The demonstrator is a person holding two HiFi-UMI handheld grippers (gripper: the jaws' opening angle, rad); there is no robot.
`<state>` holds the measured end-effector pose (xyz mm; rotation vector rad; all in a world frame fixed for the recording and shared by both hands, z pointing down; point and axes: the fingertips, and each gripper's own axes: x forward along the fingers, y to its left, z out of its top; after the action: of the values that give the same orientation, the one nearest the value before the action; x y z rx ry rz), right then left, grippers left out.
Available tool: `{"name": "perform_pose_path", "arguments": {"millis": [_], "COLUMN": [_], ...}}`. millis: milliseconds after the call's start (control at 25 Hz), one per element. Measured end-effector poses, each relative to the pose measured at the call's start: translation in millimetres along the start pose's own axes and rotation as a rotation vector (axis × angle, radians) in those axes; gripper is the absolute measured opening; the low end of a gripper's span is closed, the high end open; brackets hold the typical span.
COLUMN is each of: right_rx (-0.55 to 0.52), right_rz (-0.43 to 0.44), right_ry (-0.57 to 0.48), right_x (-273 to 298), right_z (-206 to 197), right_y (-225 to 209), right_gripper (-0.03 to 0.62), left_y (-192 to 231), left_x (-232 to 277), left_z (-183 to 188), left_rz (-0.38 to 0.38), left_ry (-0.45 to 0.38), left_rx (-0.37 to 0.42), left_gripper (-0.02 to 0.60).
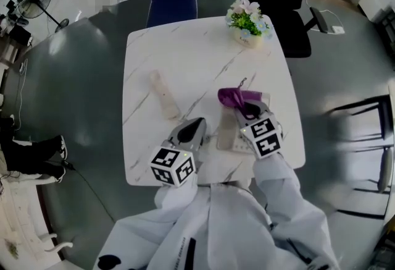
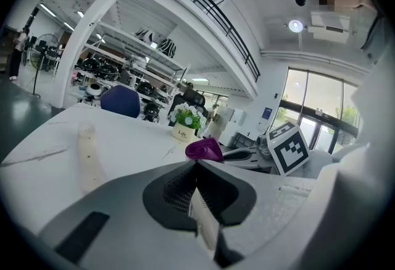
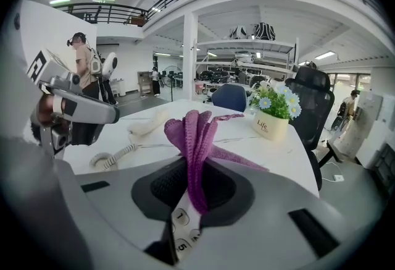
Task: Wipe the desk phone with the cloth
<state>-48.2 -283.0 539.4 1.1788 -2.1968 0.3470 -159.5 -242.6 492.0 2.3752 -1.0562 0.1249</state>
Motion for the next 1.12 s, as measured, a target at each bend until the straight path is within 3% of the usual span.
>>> {"name": "perform_pose_path", "arguments": {"millis": [360, 1120], "right_rx": [-0.004, -0.038], "right_rz": [0.032, 0.139], "right_ry": [0.029, 0.070], "right_x": [-5, -29], "right_z": [-16, -46], "right_y": [17, 56], "right_gripper": [0.041, 0.041], "left_y": [-10, -42], "left_x": [-6, -42], "left_z": [-11, -25], "left_rz": [-0.002, 0.069], "left_ry": [0.001, -0.024], "left_rx": [0.003, 0.000], "left_gripper": [-0.003, -0.003]}}
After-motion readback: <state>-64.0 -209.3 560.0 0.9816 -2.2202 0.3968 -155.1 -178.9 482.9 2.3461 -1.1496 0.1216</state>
